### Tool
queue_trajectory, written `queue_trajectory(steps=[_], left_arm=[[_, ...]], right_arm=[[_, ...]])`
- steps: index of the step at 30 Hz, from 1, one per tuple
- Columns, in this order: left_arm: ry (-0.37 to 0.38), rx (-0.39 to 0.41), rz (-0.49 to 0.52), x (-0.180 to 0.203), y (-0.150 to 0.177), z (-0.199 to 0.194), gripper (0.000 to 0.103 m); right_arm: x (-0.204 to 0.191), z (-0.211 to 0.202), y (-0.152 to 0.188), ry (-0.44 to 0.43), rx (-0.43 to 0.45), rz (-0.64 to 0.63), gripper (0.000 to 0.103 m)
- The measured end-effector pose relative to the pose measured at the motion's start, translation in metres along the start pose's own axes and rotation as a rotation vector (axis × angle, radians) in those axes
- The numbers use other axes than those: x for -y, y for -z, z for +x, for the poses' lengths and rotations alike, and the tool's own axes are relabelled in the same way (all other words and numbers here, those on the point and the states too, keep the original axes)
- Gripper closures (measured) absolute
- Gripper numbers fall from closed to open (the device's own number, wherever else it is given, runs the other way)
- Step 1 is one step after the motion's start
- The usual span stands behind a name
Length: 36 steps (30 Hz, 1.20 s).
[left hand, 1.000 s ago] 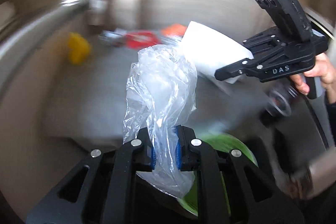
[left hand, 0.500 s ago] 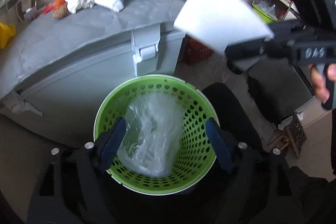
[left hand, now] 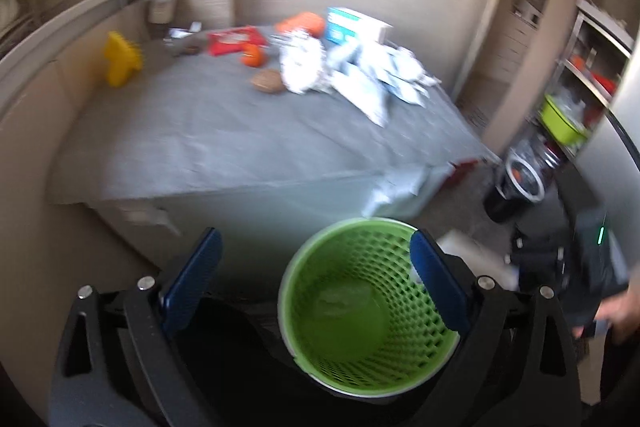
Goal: Collect trash
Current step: 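Return the left gripper to the table and grasp the yellow foam net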
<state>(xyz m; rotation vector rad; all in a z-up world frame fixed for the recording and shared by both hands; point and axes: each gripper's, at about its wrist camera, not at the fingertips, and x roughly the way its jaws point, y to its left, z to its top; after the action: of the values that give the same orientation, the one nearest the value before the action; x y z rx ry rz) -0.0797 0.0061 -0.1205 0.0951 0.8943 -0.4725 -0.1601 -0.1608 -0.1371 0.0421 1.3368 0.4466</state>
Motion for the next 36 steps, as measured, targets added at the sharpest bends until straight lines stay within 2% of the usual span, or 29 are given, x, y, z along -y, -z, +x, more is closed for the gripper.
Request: queue_trajectory(steps=[1, 2, 5, 8, 13, 17, 22, 26, 32, 34, 36], left_arm=[[-0.012, 0.002, -0.014, -0.006, -0.003, -0.001, 0.012], [-0.029, 0.003, -0.035, -0.016, -0.006, -0.001, 0.012], [-0.067, 0.014, -0.088, -0.040, -0.016, 0.001, 0.012], [-0.101, 0.031, -0.132, -0.062, -0.029, 0.004, 0.012], [-0.197, 0.099, -0.165, -0.098, -0.067, 0.006, 0.012], [-0.232, 0.138, -0.202, -0.124, -0.100, 0.014, 0.011], [-0.298, 0.158, -0.231, -0.156, -0.142, 0.041, 0.011], [-0.334, 0.134, -0.282, -0.189, -0.172, 0.077, 0.011], [-0.358, 0.078, -0.345, -0.225, -0.194, 0.124, 0.012], [-0.360, 0.064, -0.347, -0.229, -0.199, 0.135, 0.014], [-0.368, 0.043, -0.343, -0.232, -0.204, 0.147, 0.024]], right_arm=[[-0.003, 0.005, 0.001, 0.013, -0.005, -0.004, 0.025], [-0.007, 0.008, 0.000, 0.029, -0.005, -0.015, 0.020], [-0.013, 0.007, -0.008, 0.010, 0.009, -0.031, 0.017], [-0.016, -0.010, -0.030, 0.007, 0.063, -0.034, 0.013], [-0.023, -0.051, -0.095, 0.048, 0.236, -0.060, 0.005], [-0.027, -0.069, -0.161, 0.095, 0.346, -0.059, 0.002], [-0.028, -0.074, -0.237, 0.137, 0.426, -0.052, 0.002], [-0.029, -0.065, -0.290, 0.189, 0.447, -0.064, 0.002], [-0.030, -0.051, -0.350, 0.206, 0.460, -0.089, 0.002], [-0.028, -0.045, -0.365, 0.202, 0.460, -0.092, 0.002], [-0.025, -0.038, -0.380, 0.206, 0.455, -0.096, 0.002]])
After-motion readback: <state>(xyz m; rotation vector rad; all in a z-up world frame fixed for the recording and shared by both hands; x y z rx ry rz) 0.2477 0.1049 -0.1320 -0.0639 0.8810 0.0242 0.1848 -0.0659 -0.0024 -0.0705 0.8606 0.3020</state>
